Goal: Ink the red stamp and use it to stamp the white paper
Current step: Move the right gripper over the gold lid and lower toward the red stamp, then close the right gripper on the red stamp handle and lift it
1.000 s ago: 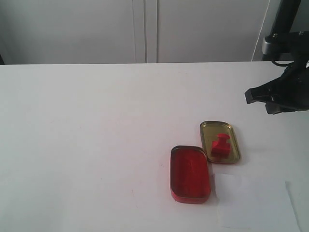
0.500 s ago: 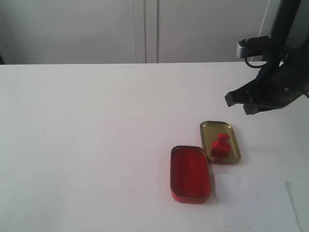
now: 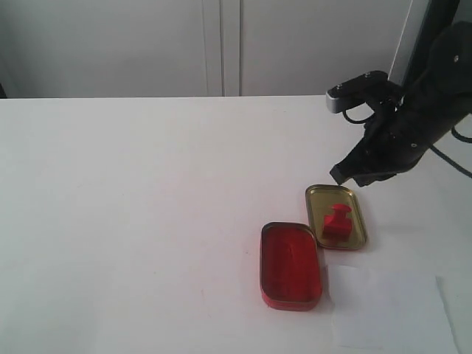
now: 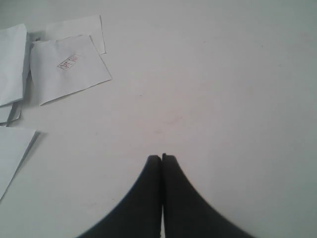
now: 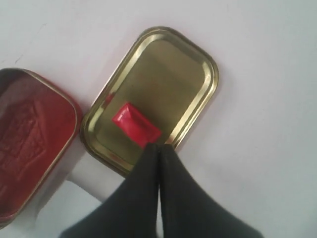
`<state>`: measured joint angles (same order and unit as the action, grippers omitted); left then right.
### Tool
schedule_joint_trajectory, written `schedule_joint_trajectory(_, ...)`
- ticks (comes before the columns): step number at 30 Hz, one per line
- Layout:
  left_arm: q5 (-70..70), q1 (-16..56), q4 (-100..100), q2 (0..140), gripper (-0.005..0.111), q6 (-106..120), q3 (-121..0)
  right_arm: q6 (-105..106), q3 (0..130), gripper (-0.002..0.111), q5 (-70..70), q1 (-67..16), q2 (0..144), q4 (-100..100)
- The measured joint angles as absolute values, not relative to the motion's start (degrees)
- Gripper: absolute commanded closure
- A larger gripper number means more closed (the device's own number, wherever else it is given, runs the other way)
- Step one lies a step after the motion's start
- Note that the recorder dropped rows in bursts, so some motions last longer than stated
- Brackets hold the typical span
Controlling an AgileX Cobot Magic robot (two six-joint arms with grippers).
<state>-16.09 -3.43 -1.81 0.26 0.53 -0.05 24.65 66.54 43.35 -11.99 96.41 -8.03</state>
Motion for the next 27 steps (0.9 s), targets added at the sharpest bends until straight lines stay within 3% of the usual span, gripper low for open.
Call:
schedule_joint_trajectory(13,-16.09,-3.43,-1.81,0.26,0.107,0.53,-0.05,45.06,73.72,0.108,52.71,-13.42,100.82,-7.91)
schedule_joint_trajectory(21,-16.09,-3.43,-1.81,0.26,0.107,0.53,-0.05,60.00,73.45,0.080,52.79,-14.90,101.28,-7.91)
schedule_joint_trajectory(27,-16.09,-3.43,-1.81,0.26,0.107,0.53,-0.05,68.13,72.78,0.078,52.29,-14.90,102.51,-7.91)
